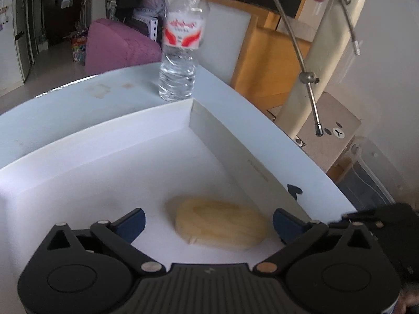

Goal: Organize rigid objects
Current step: 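Carry the wooden block into the white tray and open the left gripper, then grasp the black charger with the left gripper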

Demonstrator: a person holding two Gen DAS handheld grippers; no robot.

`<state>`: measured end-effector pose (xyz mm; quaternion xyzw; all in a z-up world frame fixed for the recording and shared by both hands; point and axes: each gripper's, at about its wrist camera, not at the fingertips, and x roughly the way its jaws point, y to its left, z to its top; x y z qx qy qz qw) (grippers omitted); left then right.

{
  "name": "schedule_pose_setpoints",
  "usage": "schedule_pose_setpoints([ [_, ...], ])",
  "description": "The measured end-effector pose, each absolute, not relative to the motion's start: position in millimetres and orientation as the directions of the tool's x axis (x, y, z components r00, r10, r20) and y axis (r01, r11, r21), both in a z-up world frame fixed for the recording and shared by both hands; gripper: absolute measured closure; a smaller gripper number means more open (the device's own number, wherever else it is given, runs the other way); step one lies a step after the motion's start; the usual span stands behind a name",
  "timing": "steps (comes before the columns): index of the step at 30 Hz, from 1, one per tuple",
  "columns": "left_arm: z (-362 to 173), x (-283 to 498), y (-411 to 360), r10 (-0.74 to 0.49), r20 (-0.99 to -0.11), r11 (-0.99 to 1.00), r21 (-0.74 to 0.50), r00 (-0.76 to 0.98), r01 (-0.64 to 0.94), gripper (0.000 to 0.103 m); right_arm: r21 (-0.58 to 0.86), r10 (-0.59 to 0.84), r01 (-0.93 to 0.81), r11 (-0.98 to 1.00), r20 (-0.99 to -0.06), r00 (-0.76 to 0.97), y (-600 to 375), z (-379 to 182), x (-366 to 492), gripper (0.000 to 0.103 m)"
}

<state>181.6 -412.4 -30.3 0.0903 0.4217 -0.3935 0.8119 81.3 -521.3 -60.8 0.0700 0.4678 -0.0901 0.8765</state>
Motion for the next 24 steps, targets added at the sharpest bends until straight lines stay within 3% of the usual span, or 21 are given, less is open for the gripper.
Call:
schedule_pose_setpoints([
  [11,-8,153,-306,-0.5,-0.733,0.748,-0.098,0.461,0.656,0.0,0.037,-0.093,0.219,0.975,-0.828,0.553,-521,-61,80,0.098],
  [24,-17,131,-185,-0.299,-0.705,0.885,0.048,0.643,0.464,0.0,0.045,-0.085,0.214,0.976,-0.823,0.562,-522,-61,78,0.099],
])
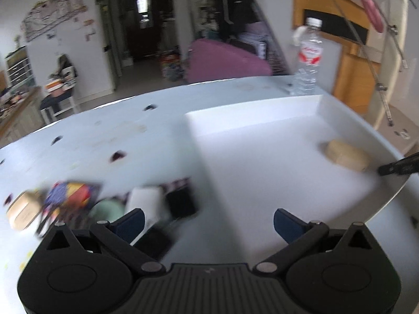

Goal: Organize rigid objects
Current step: 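Grasp the black charger with the left gripper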

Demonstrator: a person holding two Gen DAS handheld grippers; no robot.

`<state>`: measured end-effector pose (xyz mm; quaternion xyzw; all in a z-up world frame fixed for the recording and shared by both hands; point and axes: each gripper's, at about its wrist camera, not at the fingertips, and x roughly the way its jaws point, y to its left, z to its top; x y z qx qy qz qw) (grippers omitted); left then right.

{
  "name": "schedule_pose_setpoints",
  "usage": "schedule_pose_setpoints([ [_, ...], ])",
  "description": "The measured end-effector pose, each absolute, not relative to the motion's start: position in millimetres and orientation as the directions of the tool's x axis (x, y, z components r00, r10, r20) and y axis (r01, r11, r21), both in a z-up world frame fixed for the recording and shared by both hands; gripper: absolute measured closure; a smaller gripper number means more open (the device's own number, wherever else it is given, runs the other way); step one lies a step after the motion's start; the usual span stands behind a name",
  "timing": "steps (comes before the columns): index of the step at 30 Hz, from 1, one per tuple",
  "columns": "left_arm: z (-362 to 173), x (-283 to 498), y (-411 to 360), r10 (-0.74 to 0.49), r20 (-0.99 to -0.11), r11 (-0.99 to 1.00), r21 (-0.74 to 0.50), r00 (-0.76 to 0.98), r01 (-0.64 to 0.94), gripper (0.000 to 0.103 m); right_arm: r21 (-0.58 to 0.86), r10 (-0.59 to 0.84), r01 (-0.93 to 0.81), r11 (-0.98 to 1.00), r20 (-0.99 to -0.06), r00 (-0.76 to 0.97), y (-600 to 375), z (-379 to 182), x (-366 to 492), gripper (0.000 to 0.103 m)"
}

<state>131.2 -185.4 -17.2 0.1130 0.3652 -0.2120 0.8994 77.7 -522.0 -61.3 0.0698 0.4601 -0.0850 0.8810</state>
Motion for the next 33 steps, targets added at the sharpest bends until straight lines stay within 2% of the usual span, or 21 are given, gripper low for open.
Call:
schedule_pose_setpoints([
  [10,-55,111,-147,-0.203,-0.691,0.925,0.097,0.693,0.368,0.001,0.053,-0.079,0.212,0.976,-0.818,0.57,-523,-61,76,0.099],
  [13,-62,110,-144,-0.202,-0.688,0.932,0.083,0.697,0.352,0.011,0.053,-0.08,0.212,0.976,-0.817,0.571,-523,-61,76,0.099],
  [14,-64,111,-142,-0.204,-0.689,0.935,0.074,0.696,0.347,0.018,0.054,-0.079,0.212,0.976,-0.817,0.571,-523,-61,76,0.099],
  [15,-65,112,-141,-0.208,-0.687,0.938,0.063,0.696,0.342,0.024,0.054,-0.079,0.212,0.976,-0.817,0.571,-523,-61,76,0.099],
  [18,-70,120,-138,-0.22,-0.664,0.935,0.066,0.714,0.35,0.03,0.057,-0.077,0.212,0.976,-0.817,0.571,-523,-61,76,0.099],
  [23,-81,137,-136,-0.248,-0.645,0.91,0.1,0.723,0.401,0.03,0.058,-0.075,0.21,0.976,-0.817,0.572,-524,-60,76,0.099],
  [28,-80,144,-133,-0.331,-0.657,0.891,0.02,0.678,0.453,0.031,0.059,-0.074,0.209,0.976,-0.816,0.574,-525,-61,76,0.099],
  [33,-74,126,-142,-0.398,-0.662,0.849,-0.004,0.635,0.528,0.038,0.058,-0.072,0.205,0.977,-0.816,0.573,-525,-61,76,0.099],
])
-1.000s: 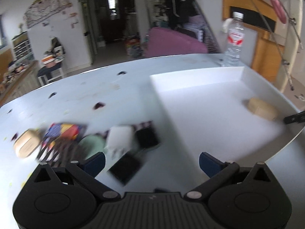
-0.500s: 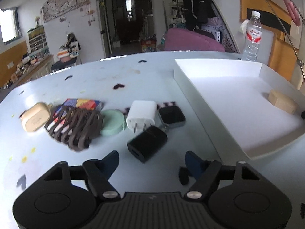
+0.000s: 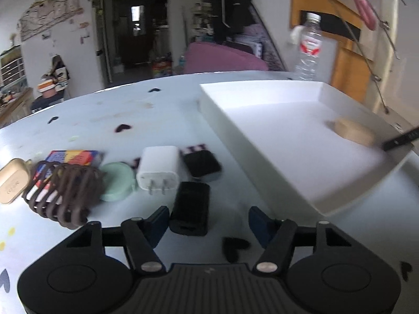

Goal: Organize rigid objects
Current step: 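Grasp the black charger with the left gripper, then place the black charger in the tray beside the wooden block, release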

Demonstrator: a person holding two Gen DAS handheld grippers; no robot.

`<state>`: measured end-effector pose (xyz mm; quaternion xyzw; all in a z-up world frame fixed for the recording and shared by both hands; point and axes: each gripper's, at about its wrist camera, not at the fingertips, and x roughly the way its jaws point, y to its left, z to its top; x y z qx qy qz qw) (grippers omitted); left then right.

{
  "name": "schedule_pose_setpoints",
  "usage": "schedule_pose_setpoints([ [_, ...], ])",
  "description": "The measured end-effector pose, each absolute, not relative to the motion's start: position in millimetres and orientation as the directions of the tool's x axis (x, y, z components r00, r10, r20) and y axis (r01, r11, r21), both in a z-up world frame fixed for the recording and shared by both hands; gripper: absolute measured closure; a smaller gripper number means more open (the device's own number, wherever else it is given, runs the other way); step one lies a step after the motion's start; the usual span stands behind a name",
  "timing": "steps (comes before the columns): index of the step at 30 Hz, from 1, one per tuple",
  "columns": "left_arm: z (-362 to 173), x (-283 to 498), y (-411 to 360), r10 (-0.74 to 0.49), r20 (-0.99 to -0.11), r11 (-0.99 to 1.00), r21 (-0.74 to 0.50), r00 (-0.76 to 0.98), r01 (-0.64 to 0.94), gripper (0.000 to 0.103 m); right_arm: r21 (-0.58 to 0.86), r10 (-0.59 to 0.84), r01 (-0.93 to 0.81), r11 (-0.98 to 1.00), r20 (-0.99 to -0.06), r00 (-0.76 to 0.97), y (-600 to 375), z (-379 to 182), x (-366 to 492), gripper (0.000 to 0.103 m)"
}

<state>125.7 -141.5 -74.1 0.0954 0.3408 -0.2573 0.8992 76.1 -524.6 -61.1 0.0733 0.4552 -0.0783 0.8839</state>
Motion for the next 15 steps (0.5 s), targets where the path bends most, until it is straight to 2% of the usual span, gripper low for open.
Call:
schedule_pose_setpoints([
  [2,-75,126,-144,-0.386,-0.666,0.856,-0.001,0.638,0.516,0.04,0.058,-0.071,0.204,0.977,-0.816,0.573,-525,-61,76,0.099],
  [4,-78,131,-144,-0.371,-0.673,0.869,-0.008,0.64,0.495,0.047,0.058,-0.072,0.204,0.977,-0.816,0.573,-525,-61,76,0.099],
  [7,-79,142,-144,-0.342,-0.676,0.891,-0.014,0.653,0.453,0.058,0.059,-0.072,0.206,0.977,-0.816,0.574,-525,-61,76,0.099],
  [9,-78,147,-144,-0.333,-0.675,0.901,-0.022,0.658,0.434,0.069,0.056,-0.074,0.206,0.977,-0.816,0.573,-524,-61,76,0.099],
  [15,-70,145,-145,-0.303,-0.675,0.921,-0.026,0.673,0.389,0.07,0.053,-0.077,0.206,0.977,-0.816,0.573,-524,-61,76,0.099],
])
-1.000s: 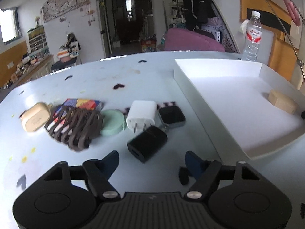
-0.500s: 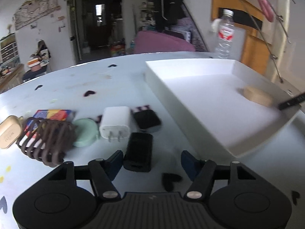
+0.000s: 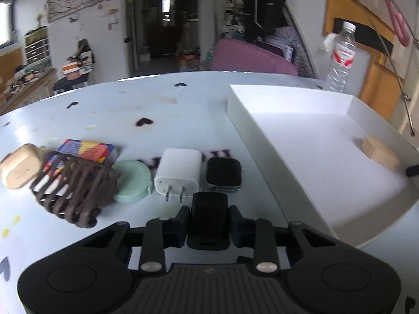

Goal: Organize rigid objects
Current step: 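Place the black charger in the tray beside the wooden block, release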

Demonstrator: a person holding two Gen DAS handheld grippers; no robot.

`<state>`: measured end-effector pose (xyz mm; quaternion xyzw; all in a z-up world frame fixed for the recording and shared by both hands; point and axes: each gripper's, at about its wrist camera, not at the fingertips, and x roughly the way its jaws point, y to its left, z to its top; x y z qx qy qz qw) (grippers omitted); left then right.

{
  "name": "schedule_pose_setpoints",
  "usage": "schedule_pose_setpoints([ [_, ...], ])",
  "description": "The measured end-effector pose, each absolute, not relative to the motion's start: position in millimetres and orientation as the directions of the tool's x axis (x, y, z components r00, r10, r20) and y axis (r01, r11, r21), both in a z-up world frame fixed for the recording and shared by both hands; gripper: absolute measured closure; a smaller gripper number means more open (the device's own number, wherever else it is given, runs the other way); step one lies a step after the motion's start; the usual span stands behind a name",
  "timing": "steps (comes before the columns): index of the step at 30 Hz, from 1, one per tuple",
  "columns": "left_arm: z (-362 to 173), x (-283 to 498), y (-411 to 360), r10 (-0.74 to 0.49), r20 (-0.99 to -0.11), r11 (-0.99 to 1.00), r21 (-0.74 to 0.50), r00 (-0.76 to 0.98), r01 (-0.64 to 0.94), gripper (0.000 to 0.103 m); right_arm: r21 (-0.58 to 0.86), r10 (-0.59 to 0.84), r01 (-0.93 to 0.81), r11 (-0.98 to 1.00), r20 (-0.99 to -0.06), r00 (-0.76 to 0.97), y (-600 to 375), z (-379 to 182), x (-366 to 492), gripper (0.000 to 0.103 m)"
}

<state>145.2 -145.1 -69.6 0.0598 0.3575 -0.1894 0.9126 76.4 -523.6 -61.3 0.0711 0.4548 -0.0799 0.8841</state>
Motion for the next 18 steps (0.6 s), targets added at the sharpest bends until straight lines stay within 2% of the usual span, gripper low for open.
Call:
schedule_pose_setpoints([
  [4,-42,141,-154,-0.34,-0.633,0.912,-0.042,0.695,0.408,0.07,0.051,-0.078,0.206,0.977,-0.817,0.572,-523,-61,77,0.099],
  [9,-10,143,-184,-0.446,-0.598,0.867,-0.104,0.666,0.487,0.07,0.051,-0.079,0.208,0.977,-0.817,0.571,-523,-61,77,0.099],
  [18,-29,143,-293,-0.586,-0.694,0.724,-0.217,0.418,0.654,0.07,0.053,-0.082,0.216,0.975,-0.817,0.571,-522,-61,77,0.099],
])
